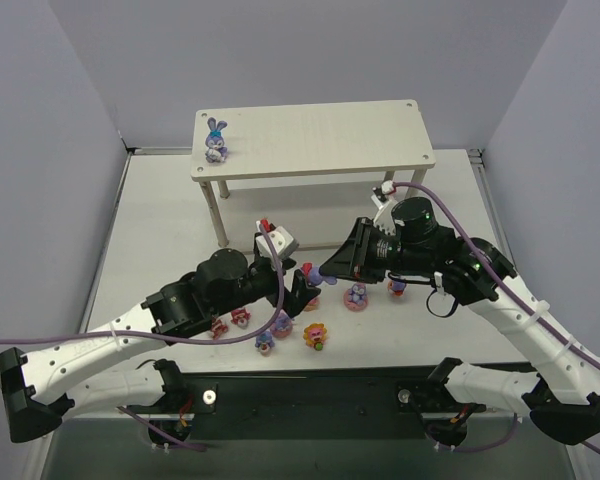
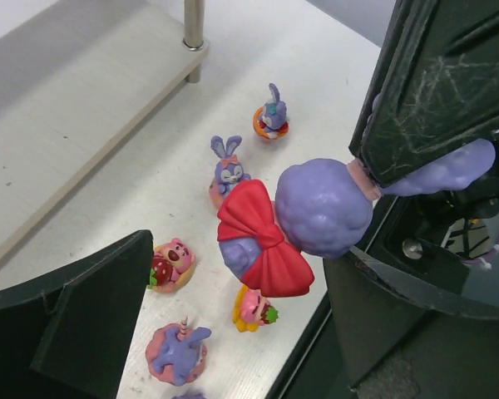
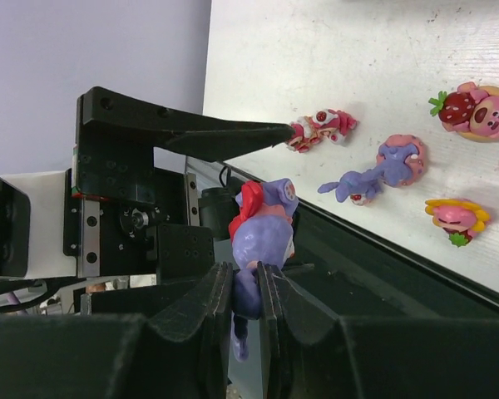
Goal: Place and organize the plastic toys onto the shelf
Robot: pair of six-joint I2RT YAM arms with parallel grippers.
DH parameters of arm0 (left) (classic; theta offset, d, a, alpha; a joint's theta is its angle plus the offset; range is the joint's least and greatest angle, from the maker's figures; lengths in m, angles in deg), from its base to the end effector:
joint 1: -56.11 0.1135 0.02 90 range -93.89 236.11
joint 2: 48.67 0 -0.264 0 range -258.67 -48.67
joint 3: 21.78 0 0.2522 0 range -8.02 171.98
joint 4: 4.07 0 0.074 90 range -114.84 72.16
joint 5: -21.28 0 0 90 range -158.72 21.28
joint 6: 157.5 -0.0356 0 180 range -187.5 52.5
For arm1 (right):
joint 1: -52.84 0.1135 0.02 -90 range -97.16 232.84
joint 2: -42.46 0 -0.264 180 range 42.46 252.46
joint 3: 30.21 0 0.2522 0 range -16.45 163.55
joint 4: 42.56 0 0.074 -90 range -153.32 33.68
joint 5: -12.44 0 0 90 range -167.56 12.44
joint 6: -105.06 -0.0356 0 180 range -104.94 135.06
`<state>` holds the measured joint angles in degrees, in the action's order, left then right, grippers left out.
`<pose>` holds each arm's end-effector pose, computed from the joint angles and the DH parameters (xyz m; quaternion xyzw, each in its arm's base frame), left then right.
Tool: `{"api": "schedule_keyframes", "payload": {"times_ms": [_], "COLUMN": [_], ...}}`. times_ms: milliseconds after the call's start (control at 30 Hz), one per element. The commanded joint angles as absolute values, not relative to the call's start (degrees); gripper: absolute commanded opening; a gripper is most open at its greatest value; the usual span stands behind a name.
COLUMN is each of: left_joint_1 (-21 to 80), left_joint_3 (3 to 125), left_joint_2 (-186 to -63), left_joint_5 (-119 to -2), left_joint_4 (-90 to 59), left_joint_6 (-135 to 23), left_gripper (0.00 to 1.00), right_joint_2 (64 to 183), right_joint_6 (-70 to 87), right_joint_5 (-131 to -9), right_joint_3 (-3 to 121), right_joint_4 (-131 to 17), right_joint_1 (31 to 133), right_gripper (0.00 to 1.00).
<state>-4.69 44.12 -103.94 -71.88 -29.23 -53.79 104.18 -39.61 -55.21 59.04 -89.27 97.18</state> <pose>0.1108 -0.1942 0.3495 0.3003 0.7315 -0.3530 0.5001 0.1476 0.1631 0.4274 -0.0399 0.8064 0.5349 0.2490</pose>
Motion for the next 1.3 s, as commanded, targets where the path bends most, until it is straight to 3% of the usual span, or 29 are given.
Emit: {"api": "schedule_keyframes", "payload": {"times_ms": [0,67,367,500,533,567,633,700,800,1000,1267], "left_joint_1": [-4.98,-4.97,-5.15,-5.85,-5.85,-5.85,-5.85,-5.85,-6.47,-11.91,-15.7], "left_joint_3": [47.79,47.97,47.09,46.56,46.3,46.3,46.56,47.0,47.44,49.55,52.27], "left_joint_2": [-104.31,-104.31,-104.13,-103.61,-103.6,-103.43,-102.81,-101.76,-100.79,-102.37,-107.38], "left_joint_5": [-77.33,-77.6,-74.53,-75.49,-76.01,-76.54,-79.44,-81.02,-81.99,-87.0,-85.43], "left_joint_4": [-24.61,-23.47,-22.67,-22.76,-23.19,-23.55,-25.29,-26.18,-28.03,-28.56,-27.41], "left_joint_6": [-58.09,-58.27,-57.31,-57.48,-57.4,-57.48,-58.1,-59.85,-63.27,-71.62,-76.55], "left_gripper": [0.89,0.86,0.54,0.5,0.51,0.6,0.67,0.81,0.89,0.91,0.89], "right_joint_2": [103.19,103.37,103.9,104.25,104.25,104.25,104.25,103.99,103.64,103.9,103.9], "right_joint_6": [-42.06,-42.24,-43.73,-45.31,-46.27,-46.28,-46.63,-46.9,-48.21,-51.29,-52.87], "right_joint_5": [-54.01,-54.0,-54.18,-54.44,-54.7,-55.14,-55.5,-55.67,-55.5,-55.32,-55.15], "right_joint_3": [60.28,60.2,59.14,59.4,59.32,59.66,59.84,59.67,58.79,58.26,58.44], "right_joint_4": [-89.72,-89.89,-90.33,-90.25,-90.25,-90.25,-90.33,-90.42,-90.69,-90.77,-90.77], "right_joint_1": [97.4,97.4,97.49,97.4,97.4,97.49,97.4,97.14,96.96,96.87,96.52], "right_gripper": [0.0,0.0,0.0,0.0,0.0,0.0,0.0,0.0,0.0,0.0,0.0]}}
